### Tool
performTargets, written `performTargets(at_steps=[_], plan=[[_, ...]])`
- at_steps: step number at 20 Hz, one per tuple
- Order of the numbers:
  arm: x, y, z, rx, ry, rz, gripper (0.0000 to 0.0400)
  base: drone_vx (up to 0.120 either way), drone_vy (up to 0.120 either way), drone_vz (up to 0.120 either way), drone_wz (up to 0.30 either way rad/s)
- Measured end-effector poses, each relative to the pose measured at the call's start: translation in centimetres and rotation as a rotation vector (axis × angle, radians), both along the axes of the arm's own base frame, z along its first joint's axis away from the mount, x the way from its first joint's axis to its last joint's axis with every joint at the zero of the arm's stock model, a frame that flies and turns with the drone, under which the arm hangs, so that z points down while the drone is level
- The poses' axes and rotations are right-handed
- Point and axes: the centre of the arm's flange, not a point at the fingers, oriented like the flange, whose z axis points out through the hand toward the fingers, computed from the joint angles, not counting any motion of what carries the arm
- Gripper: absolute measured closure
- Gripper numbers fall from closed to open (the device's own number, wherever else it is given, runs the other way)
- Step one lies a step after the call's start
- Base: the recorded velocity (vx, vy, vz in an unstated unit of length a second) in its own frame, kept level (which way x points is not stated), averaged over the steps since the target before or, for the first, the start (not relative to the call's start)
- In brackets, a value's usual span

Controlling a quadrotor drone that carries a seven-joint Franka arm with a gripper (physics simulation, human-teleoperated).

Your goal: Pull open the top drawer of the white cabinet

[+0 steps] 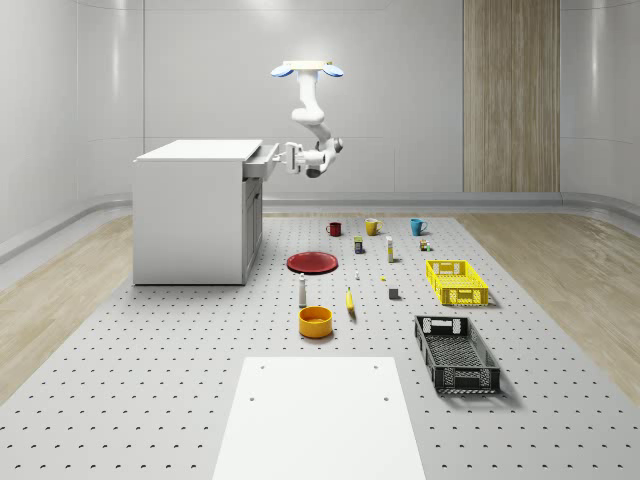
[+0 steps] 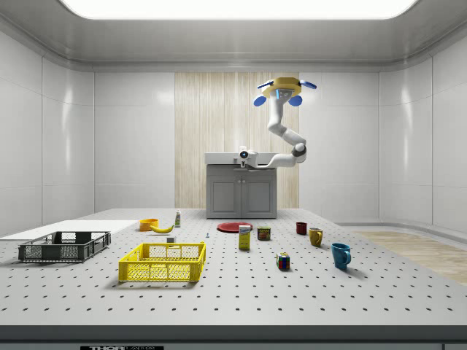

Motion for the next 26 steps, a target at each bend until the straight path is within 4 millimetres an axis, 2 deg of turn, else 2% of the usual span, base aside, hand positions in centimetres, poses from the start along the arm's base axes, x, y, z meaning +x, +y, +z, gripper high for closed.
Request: performTargets(at_steps=[2,3,4,10,21,23,24,26], plan=[[0.0,-0.5,0.0,0.0,0.0,0.0,0.0286,0.0,0.0,0.0,0.0],[-0.3,-0.8,0.6,-0.012,0.04,0.0,0.0233,0.0,0.0,0.0,0.0],[-0.1,-1.1,0.1,-0.014,-0.024,-0.001,0.025,0.0,0.0,0.0,0.0],[0.0,-2.3,0.0,-0.003,-0.011,-0.001,0.0285,0.0,0.0,0.0,0.0],[0.0,-6.2,0.0,0.0,0.003,0.0,0.0286,0.0,0.0,0.0,0.0],[0.0,-7.1,0.0,0.0,0.002,0.0,0.0289,0.0,0.12,0.0,0.0],[0.0,-7.5,0.0,0.0,0.001,0.0,0.0275,0.0,0.12,0.0,0.0],[0.0,-8.3,0.0,0.001,0.0,0.0,0.0204,0.0,0.12,0.0,0.0]])
